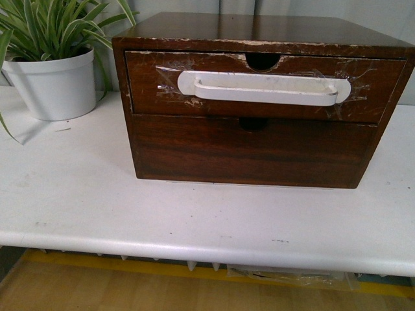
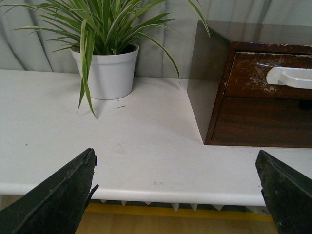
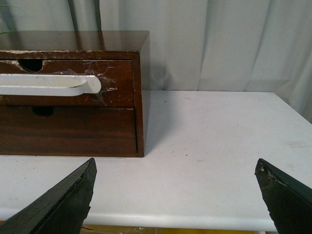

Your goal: Open drawer

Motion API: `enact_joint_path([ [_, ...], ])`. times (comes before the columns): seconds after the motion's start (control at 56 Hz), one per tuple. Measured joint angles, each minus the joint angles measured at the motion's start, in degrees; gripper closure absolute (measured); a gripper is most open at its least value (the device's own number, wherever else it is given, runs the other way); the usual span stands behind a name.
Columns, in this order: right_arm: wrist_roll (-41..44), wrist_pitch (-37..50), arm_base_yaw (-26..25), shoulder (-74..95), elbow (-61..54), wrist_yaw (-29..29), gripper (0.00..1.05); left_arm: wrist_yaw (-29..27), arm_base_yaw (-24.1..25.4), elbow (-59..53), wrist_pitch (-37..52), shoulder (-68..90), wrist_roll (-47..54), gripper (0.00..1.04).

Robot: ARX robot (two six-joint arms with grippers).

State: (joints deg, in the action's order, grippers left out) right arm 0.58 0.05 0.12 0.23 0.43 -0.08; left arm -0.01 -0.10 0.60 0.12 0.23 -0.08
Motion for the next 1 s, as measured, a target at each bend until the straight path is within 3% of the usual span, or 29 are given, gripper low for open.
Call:
enact_joint_path([
  [1.0,0.0,0.0,0.0,0.0,0.0,0.0,0.09,0.0,0.0,0.0,0.0,0.0,0.0,0.06],
])
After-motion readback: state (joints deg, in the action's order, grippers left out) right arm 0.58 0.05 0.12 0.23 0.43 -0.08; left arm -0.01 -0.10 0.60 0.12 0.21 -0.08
